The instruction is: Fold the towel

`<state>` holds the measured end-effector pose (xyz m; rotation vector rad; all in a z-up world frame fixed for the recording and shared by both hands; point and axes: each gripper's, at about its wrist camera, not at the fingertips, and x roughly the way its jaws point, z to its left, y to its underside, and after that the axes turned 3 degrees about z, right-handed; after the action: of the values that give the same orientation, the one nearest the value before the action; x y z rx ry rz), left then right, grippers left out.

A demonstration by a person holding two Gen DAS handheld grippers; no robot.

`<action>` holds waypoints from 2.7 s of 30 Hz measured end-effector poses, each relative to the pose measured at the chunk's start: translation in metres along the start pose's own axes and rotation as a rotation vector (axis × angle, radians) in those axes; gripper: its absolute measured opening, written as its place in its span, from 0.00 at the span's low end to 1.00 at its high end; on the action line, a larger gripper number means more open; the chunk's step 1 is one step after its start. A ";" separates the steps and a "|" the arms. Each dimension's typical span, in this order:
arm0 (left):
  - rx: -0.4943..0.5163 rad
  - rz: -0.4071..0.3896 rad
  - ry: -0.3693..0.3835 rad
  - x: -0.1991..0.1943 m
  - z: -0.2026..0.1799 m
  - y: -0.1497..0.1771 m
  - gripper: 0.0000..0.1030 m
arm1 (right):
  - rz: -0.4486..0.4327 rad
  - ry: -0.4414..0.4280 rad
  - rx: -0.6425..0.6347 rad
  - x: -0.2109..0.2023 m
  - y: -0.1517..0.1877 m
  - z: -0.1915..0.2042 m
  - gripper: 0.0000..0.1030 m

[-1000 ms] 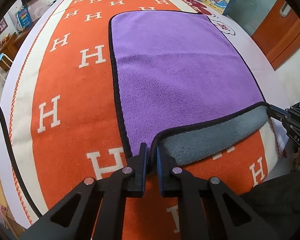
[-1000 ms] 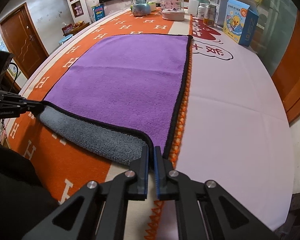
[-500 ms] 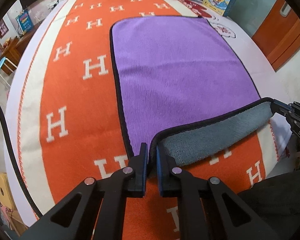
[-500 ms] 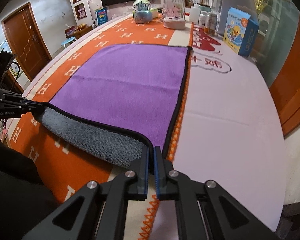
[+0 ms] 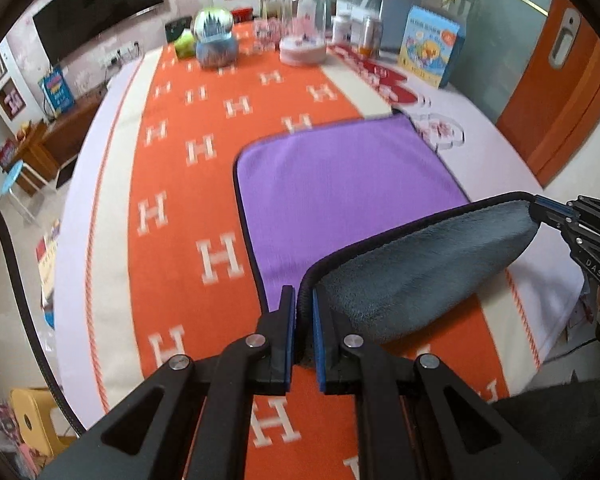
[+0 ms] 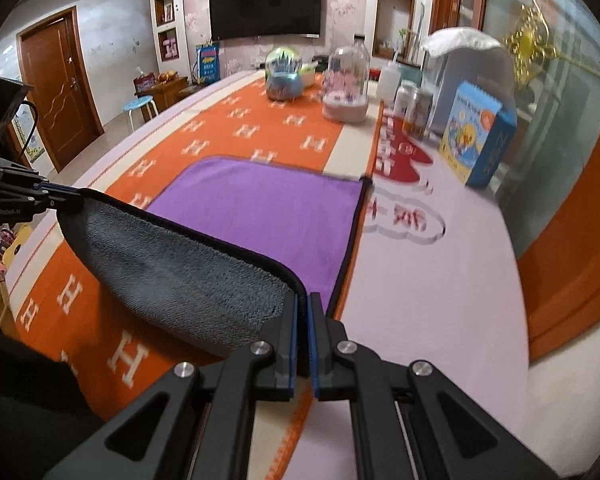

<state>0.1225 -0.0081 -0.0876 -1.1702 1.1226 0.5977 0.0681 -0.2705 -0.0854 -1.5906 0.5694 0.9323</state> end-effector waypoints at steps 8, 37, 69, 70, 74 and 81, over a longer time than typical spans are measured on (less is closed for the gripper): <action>-0.012 -0.110 -0.043 -0.010 0.011 -0.053 0.06 | -0.094 0.043 -0.034 0.004 -0.055 -0.007 0.04; -0.196 0.027 0.042 0.095 0.047 -0.104 0.09 | -0.103 0.158 -0.057 0.079 -0.118 -0.026 0.06; -0.284 -0.070 0.031 0.029 0.042 -0.064 0.70 | -0.025 0.105 0.135 0.053 -0.094 -0.018 0.81; -0.290 -0.071 0.033 0.026 0.042 -0.059 0.70 | -0.015 0.105 0.142 0.051 -0.091 -0.015 0.82; -0.311 -0.060 0.031 0.017 0.039 -0.040 0.73 | 0.027 0.092 0.189 0.044 -0.073 -0.006 0.88; -0.374 -0.031 0.020 0.005 0.032 -0.002 0.75 | 0.103 0.042 0.276 0.029 -0.041 0.013 0.92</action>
<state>0.1380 0.0205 -0.0920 -1.5127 1.0330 0.7958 0.1132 -0.2453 -0.0862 -1.3446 0.7812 0.8575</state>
